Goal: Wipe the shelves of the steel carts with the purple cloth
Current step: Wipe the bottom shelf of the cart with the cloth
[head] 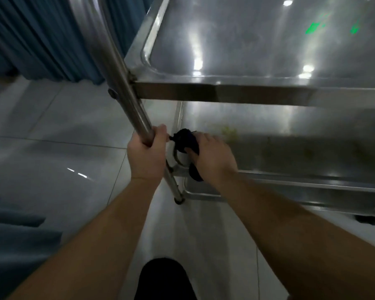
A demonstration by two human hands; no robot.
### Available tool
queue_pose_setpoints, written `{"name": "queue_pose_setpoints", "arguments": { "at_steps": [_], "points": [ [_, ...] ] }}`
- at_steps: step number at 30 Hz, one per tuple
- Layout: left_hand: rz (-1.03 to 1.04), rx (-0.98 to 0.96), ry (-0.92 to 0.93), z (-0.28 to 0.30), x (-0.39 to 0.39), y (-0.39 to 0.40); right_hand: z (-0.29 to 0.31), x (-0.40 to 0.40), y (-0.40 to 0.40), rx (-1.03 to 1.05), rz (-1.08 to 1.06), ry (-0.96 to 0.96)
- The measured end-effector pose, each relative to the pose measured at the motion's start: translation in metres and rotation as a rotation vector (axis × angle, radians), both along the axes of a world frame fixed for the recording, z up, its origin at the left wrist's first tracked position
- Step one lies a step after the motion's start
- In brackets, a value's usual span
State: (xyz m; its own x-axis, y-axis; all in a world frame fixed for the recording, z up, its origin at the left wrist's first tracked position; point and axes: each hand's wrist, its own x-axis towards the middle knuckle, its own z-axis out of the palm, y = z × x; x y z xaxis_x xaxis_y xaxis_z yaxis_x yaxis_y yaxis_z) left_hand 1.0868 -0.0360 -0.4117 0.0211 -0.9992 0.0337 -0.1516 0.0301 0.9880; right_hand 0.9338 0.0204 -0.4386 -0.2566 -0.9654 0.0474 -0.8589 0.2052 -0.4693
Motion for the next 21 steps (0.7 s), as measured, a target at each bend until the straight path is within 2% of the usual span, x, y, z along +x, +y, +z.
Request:
{"name": "queue_pose_setpoints", "arguments": {
  "at_steps": [2, 4, 6, 9, 13, 21],
  "points": [
    [0.028, -0.044, 0.031, -0.008, -0.004, -0.002, -0.017, 0.009, -0.013, -0.019, 0.067, -0.02],
    [0.032, -0.066, 0.026, -0.014, -0.005, -0.004, -0.031, 0.017, -0.025, 0.064, 0.184, -0.057],
    [0.036, -0.088, 0.038, -0.016, -0.005, -0.006, -0.046, 0.024, -0.03, 0.215, 0.306, 0.0],
    [0.05, -0.136, 0.036, -0.015, -0.008, -0.003, -0.059, 0.022, -0.019, 0.22, 0.306, 0.093],
    [0.078, -0.15, 0.05, -0.014, -0.009, 0.0, -0.061, -0.02, 0.018, 0.175, 0.164, 0.139],
    [0.101, -0.145, 0.076, -0.016, -0.009, -0.002, -0.067, -0.18, 0.129, 0.322, -0.423, 0.14]
  ]
}}
